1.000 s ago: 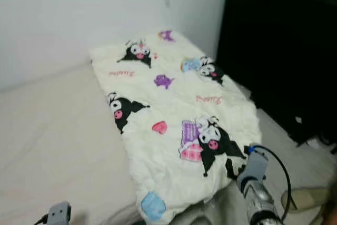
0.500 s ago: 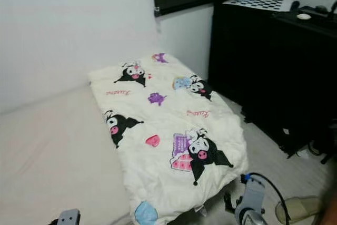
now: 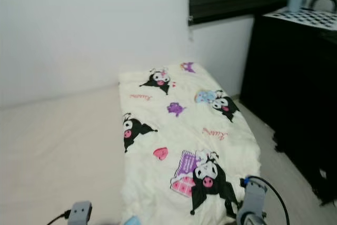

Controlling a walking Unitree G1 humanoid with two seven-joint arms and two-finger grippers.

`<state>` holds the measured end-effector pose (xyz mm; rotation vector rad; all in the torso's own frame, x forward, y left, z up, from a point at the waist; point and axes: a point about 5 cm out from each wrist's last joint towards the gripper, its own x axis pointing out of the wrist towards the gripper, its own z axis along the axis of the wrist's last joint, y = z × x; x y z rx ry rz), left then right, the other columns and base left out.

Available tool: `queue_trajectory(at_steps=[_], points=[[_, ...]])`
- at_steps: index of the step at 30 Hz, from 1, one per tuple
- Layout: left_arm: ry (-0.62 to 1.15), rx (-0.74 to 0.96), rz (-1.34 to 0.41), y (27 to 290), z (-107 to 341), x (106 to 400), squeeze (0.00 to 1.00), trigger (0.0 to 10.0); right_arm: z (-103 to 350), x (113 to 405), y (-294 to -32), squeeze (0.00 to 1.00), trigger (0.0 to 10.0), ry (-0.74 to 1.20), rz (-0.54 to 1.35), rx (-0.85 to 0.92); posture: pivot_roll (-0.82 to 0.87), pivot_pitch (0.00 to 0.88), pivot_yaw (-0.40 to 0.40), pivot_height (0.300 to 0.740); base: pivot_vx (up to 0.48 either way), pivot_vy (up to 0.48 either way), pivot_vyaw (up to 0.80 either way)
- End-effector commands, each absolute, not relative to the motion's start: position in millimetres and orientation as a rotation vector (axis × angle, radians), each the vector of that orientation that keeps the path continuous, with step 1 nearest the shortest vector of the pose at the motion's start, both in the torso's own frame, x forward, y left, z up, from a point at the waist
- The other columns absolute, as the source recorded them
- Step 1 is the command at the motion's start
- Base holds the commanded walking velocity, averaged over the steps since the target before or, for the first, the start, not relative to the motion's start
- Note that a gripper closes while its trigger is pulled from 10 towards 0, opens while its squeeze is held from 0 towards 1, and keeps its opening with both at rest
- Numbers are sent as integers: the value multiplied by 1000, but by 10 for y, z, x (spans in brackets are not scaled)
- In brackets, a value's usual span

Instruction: Clean up the room

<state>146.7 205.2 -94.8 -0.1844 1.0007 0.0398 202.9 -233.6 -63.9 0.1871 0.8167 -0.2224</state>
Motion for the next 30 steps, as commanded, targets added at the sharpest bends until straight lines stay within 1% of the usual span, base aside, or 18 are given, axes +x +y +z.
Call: queue_trajectory(at_steps=[1, 9, 14, 25, 30], points=[[1007, -174, 43, 2095, -943, 1465, 0, 10000, -699, 1914, -2373, 0, 10000, 866, -252, 191, -159, 7, 81, 733, 0, 0, 0], [1004, -174, 59, 2125, -939, 1463, 0, 10000, -710, 1878, -2402, 0, 10000, 876, -267, 191, -167, 7, 86, 733, 0, 0, 0], [1001, -166, 36, 2112, -933, 1480, 0, 10000, -710, 1872, -2418, 0, 10000, 877, -279, 195, -170, 7, 87, 733, 0, 0, 0], [1001, -163, 19, 2065, -928, 1521, 0, 10000, -705, 1873, -2434, 0, 10000, 876, -287, 203, -174, 16, 89, 733, 0, -472, 0], [1033, -134, 40, 2102, -949, 1465, 0, 10000, -712, 1868, -2426, 0, 10000, 887, -286, 210, -180, 17, 91, 733, 0, 0, 0]])
